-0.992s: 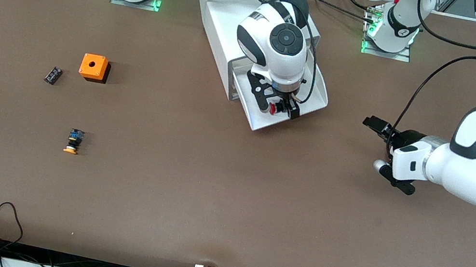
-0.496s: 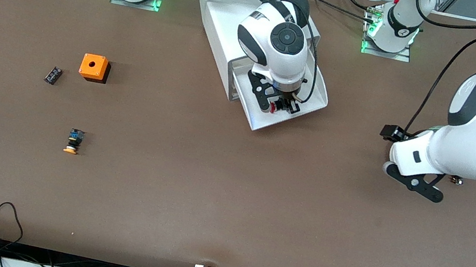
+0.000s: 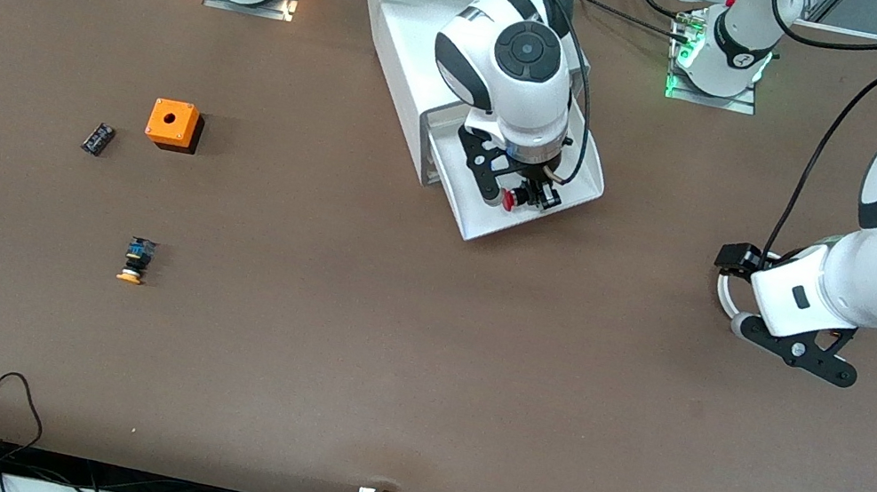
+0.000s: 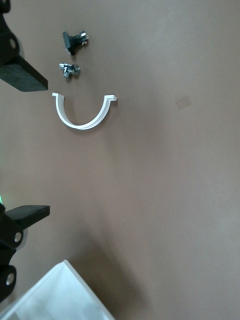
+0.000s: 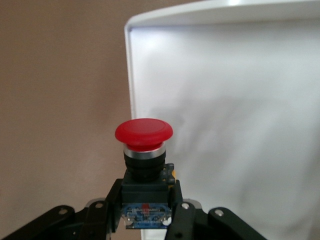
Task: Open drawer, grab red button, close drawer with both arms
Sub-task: 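Carry the red button out of the drawer with the right gripper, then push the drawer shut with the left gripper while the right gripper holds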
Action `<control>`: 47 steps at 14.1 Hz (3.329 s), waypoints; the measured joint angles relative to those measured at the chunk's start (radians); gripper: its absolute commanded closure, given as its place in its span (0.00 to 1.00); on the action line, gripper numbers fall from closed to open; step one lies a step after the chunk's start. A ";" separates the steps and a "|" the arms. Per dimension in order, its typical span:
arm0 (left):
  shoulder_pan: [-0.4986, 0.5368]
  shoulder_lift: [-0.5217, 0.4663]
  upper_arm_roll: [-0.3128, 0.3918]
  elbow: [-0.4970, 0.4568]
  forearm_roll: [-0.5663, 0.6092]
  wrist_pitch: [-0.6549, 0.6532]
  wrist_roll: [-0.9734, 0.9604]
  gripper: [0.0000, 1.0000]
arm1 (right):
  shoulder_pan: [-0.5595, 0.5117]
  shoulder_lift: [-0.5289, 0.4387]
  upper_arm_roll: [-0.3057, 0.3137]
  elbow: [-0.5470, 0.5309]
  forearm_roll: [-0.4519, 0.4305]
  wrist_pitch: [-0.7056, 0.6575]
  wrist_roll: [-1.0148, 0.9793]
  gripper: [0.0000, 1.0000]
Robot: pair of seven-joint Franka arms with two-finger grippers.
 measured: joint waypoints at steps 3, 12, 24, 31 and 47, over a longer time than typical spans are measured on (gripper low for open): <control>-0.009 0.006 -0.003 -0.002 -0.034 0.001 -0.134 0.00 | -0.030 -0.029 -0.009 0.011 0.000 -0.018 -0.076 1.00; -0.012 0.030 -0.031 -0.226 -0.157 0.355 -0.536 0.00 | -0.222 -0.096 -0.008 0.014 0.001 -0.069 -0.491 1.00; -0.046 -0.027 -0.186 -0.645 -0.157 0.746 -0.888 0.00 | -0.484 -0.093 -0.012 -0.015 0.025 -0.201 -1.254 1.00; -0.101 -0.052 -0.203 -0.752 -0.157 0.854 -0.965 0.00 | -0.598 -0.085 -0.015 -0.108 0.002 -0.203 -1.477 1.00; -0.097 -0.089 -0.401 -0.835 -0.185 0.827 -1.080 0.00 | -0.751 -0.041 -0.018 -0.312 -0.007 -0.012 -1.769 1.00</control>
